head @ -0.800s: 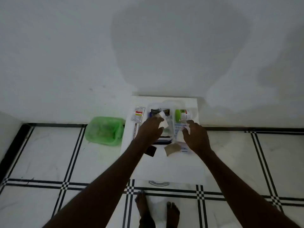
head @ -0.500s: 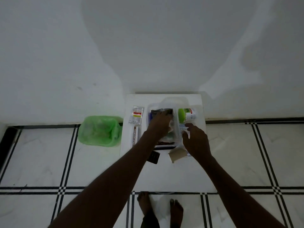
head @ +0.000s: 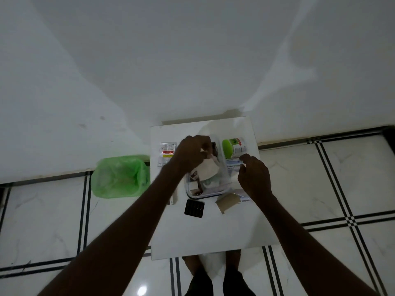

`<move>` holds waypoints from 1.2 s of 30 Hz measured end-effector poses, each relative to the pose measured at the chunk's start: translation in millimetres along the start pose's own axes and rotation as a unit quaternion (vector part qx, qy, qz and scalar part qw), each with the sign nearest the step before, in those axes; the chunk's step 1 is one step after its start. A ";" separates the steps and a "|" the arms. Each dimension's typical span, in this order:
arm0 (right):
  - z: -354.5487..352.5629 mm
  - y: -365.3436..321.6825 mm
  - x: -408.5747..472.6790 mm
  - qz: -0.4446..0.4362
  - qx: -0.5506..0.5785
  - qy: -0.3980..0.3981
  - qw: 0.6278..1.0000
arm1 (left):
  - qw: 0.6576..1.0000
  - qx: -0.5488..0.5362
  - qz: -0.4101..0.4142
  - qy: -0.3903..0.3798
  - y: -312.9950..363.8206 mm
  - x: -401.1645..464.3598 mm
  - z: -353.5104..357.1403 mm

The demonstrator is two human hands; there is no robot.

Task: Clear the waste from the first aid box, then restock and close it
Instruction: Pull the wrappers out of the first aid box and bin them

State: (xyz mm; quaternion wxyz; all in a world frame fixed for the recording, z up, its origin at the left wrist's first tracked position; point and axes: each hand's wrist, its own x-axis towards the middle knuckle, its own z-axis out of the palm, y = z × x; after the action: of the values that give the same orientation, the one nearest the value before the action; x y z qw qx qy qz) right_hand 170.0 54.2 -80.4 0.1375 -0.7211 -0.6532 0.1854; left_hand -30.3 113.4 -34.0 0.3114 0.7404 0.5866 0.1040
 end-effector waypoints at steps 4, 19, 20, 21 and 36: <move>-2.6 20.4 6.2 0.039 -0.086 -0.038 0.995 | 0.999 -0.028 0.010 0.012 19.2 -5.1 -26.9; 20.2 68.6 4.8 0.046 -0.119 -0.069 0.989 | 0.953 -0.222 -0.175 0.110 51.7 -28.0 8.1; 20.5 68.2 4.3 0.043 -0.126 -0.067 0.989 | 0.952 -0.223 -0.181 0.110 52.9 -29.7 9.4; 20.7 67.8 4.1 0.041 -0.130 -0.064 0.989 | 0.950 -0.224 -0.190 0.108 53.3 -31.0 11.0; -40.5 53.2 6.7 -0.003 0.081 -0.011 0.997 | 0.917 -0.290 -0.225 0.156 68.6 -68.3 -0.5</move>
State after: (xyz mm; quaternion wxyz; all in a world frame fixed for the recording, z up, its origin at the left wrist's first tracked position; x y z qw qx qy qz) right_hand 236.0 56.8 -68.3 0.1890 -0.7039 -0.6393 0.2451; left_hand 4.8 41.7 20.8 0.4324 0.4404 0.7227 0.3111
